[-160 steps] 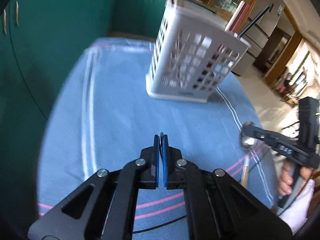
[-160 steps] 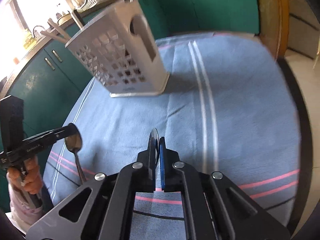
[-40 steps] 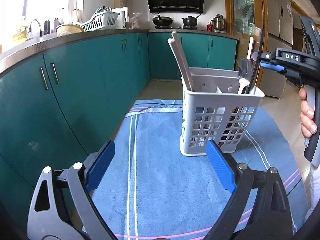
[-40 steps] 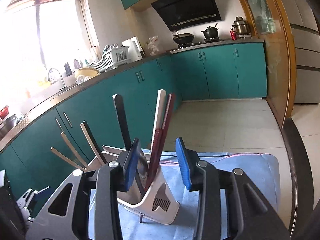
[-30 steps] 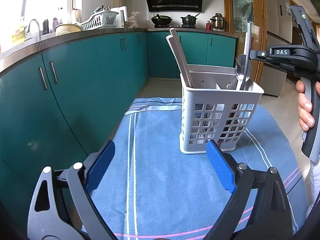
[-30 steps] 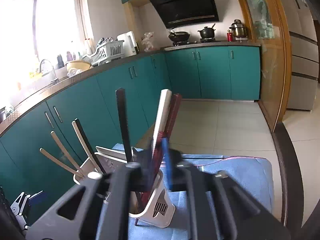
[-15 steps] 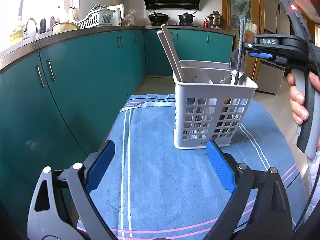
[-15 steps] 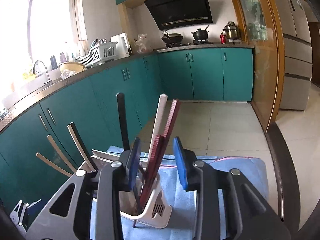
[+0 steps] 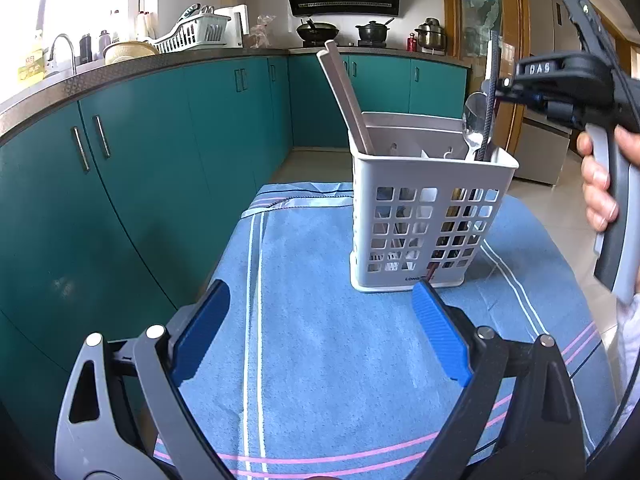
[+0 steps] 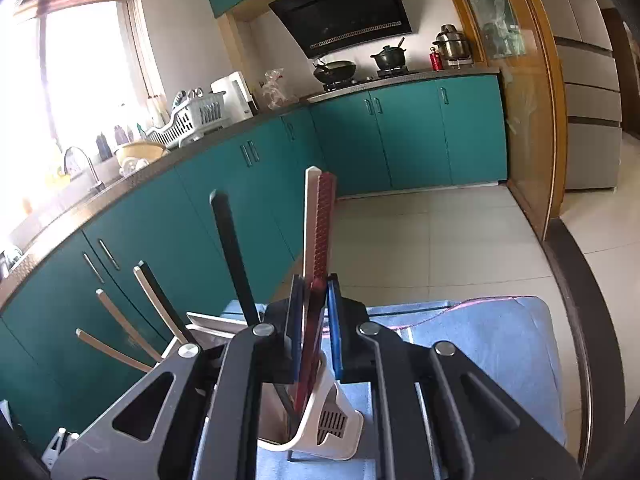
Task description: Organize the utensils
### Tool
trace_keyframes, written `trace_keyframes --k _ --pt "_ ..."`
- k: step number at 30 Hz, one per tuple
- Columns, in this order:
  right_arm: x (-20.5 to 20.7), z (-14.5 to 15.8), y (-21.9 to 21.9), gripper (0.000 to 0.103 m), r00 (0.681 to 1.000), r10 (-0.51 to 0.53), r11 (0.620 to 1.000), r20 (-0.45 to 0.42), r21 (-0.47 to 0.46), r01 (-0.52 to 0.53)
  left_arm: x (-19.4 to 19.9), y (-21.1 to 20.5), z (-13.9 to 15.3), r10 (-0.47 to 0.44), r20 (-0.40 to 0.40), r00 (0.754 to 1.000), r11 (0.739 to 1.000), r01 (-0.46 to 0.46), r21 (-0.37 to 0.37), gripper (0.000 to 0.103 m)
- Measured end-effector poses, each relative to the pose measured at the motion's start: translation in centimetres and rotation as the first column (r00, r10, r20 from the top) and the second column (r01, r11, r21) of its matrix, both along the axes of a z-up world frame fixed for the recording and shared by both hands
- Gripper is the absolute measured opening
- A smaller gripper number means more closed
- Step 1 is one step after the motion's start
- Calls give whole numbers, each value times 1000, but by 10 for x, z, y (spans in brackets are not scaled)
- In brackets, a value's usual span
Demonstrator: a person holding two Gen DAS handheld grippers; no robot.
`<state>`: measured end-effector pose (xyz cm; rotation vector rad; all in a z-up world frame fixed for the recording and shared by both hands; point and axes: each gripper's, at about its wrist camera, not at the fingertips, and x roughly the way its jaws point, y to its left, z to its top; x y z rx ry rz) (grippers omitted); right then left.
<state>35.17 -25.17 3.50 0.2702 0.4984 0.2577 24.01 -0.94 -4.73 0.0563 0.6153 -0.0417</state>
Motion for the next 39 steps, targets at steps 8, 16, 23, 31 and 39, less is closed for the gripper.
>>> trace_keyframes --k 8,16,23,31,39 --pt "4 -8 12 16 998 23 994 -60 -103 -29 -1 -1 -3 -4 -8 1000 1000 4 -7 92" --pt "-5 -12 9 16 998 6 996 -54 -86 -11 -3 -1 -4 -4 -9 1000 1000 4 -5 92" --pt "-11 -10 4 9 999 13 999 -40 -46 -15 -5 0 -4 -7 -7 1000 1000 7 -10 92" --pt "-5 -3 -2 7 999 28 998 -46 51 -26 -6 1 -10 -8 -21 1000 1000 8 -15 92" --pt "-18 9 -11 6 1000 11 996 19 94 -13 -5 3 -16 -9 -35 999 1000 9 -14 92"
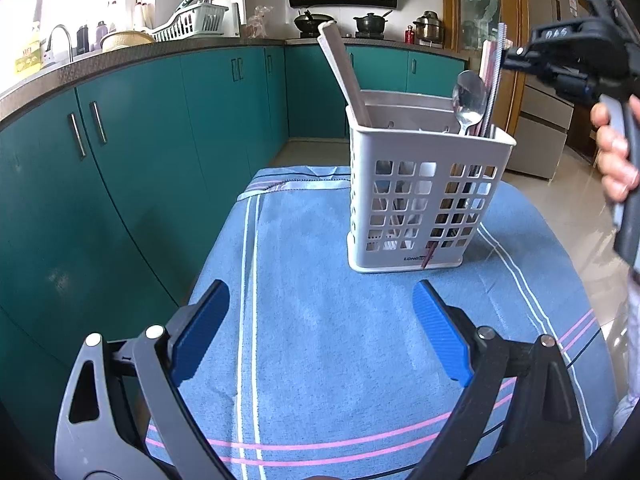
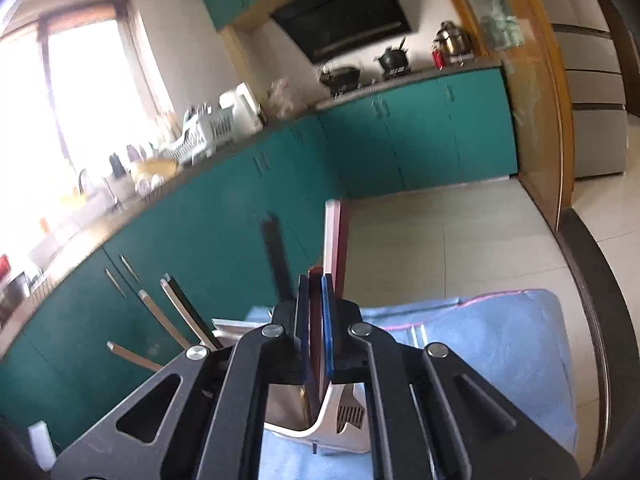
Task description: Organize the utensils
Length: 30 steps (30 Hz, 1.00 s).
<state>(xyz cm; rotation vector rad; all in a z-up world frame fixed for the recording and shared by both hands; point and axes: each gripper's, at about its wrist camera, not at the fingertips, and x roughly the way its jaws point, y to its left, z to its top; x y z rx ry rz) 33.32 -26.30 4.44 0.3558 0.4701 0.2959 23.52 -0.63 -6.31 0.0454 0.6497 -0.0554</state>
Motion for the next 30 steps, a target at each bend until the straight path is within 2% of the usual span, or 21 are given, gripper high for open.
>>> trace_keyframes --k 2,6,10,13,15,18,24,26,30 --pt "2 2 -1 6 1000 -13 1000 6 -11 13 1 0 -1 -1 -5 1000 1000 1 -7 92" --pt "1 12 -10 6 999 -25 999 36 36 23 1 -1 -2 -2 -6 1000 1000 2 -4 92" --pt "-3 24 -13 6 996 -47 999 79 24 45 1 -2 -4 -1 -12 1000 1000 1 -2 92" --pt "-2 17 -8 7 998 -37 999 46 -10 38 0 -4 -3 -3 -11 1000 1000 3 -7 92" --pt "-9 9 -10 7 997 -66 997 45 -40 68 -1 -3 -3 -2 -9 1000 1000 2 -9 92" --pt "-17 1 -17 7 998 -67 997 18 -22 67 -2 -3 -3 0 -10 1000 1000 0 -15 92" --pt "-29 -5 -29 15 995 -100 995 4 -21 100 -6 -5 0 -4 -6 1000 1000 3 -22 92" --pt "-26 -8 -29 24 995 -95 995 -14 -17 95 -9 -6 1 -7 -4 1000 1000 7 -21 92" --pt "-16 -12 -22 24 998 -52 999 -42 -17 52 -12 -7 2 -10 -5 1000 1000 10 -19 92"
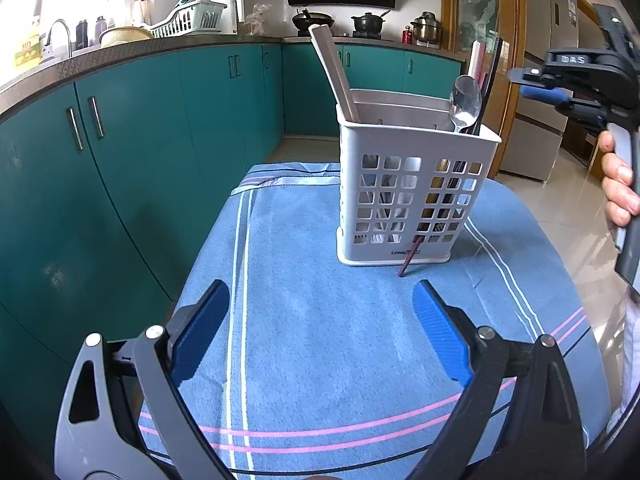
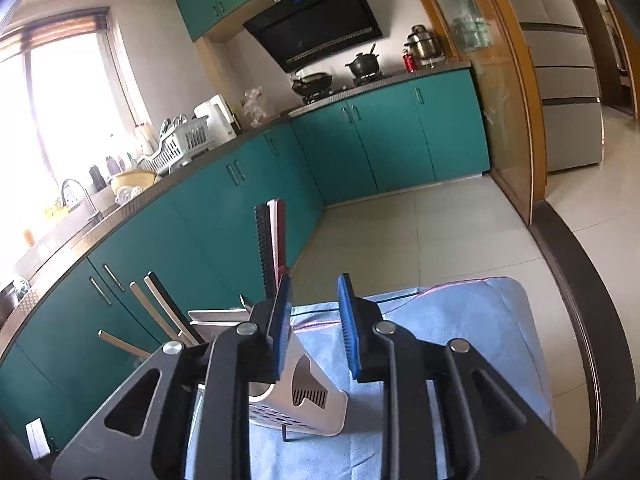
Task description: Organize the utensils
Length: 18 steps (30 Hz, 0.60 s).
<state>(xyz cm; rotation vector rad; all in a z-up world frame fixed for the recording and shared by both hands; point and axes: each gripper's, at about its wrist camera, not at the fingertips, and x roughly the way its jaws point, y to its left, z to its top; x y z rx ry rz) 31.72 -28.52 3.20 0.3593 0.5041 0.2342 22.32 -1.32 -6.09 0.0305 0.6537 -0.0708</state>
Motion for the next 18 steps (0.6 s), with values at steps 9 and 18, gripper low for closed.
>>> trace_keyframes --k 9,18 --pt "24 -9 13 24 997 67 996 -38 55 -65 2 1 -4 6 -10 1000 1000 -6 11 92" --pt "33 -6 27 24 995 84 996 -52 0 -84 4 1 -7 -2 -21 1000 1000 3 9 92"
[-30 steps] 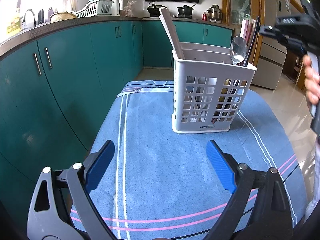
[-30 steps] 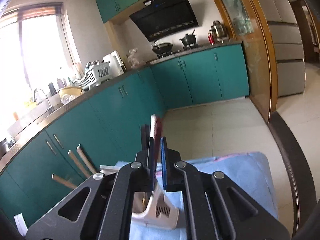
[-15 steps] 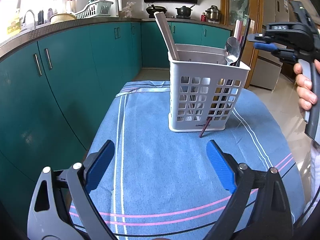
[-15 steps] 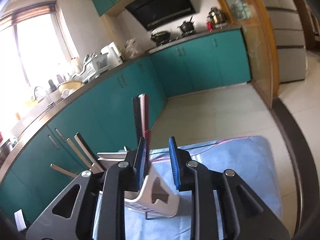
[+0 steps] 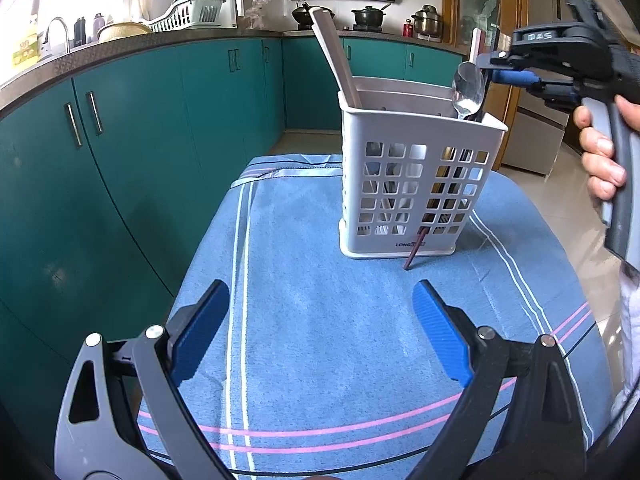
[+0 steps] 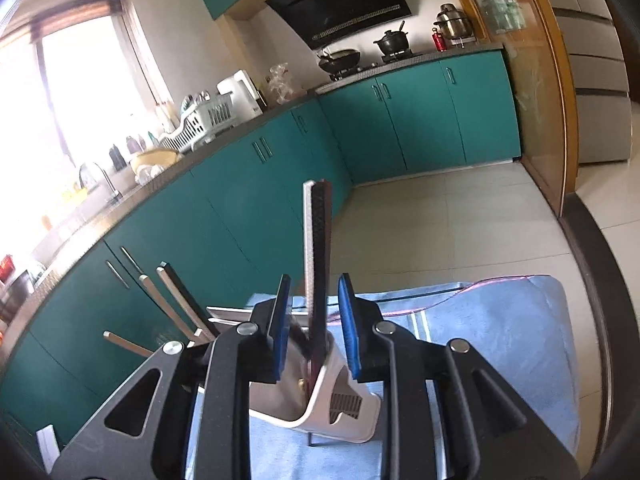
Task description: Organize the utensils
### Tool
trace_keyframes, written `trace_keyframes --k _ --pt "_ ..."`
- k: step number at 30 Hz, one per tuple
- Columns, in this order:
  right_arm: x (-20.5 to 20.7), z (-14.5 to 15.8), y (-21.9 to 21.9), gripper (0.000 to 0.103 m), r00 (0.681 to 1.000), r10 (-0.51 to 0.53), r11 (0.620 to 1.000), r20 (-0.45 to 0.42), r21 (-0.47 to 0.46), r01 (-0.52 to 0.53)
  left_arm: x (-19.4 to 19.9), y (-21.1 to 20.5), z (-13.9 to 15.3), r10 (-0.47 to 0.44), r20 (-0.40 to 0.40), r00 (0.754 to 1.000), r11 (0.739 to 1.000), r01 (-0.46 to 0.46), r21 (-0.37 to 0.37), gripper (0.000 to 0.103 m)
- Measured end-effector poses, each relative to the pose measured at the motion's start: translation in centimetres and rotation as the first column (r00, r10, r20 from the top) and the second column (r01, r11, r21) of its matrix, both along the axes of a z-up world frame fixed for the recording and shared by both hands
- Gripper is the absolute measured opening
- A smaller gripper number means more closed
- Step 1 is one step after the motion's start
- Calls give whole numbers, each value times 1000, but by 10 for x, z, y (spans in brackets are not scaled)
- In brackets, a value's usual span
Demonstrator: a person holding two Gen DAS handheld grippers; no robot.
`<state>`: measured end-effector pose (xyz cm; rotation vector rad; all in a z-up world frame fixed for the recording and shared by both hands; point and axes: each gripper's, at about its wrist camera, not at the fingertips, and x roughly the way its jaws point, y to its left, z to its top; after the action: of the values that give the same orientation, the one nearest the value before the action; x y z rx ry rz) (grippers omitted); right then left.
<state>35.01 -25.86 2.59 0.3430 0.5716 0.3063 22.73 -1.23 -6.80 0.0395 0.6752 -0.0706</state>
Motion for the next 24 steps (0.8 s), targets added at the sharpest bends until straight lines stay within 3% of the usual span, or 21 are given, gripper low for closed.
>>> trace_keyframes --k 3,4,9,19,24 --pt "7 -7 0 20 1000 28 999 -9 32 -28 -1 0 0 -3 1 1000 1000 3 7 92" --pt "8 -8 -1 8 999 39 998 -9 47 -39 -1 0 -1 -2 -1 1000 1000 2 8 92" --pt "5 -2 -4 8 1000 28 998 11 63 -28 0 0 -1 0 -2 1000 1000 0 6 92" --pt "-10 39 -15 8 988 -42 997 147 64 33 -1 -4 -1 -8 -2 1000 1000 8 13 92" --pt "-23 50 -13 8 975 -50 999 215 11 49 -1 -3 -2 -5 -5 1000 1000 5 9 92"
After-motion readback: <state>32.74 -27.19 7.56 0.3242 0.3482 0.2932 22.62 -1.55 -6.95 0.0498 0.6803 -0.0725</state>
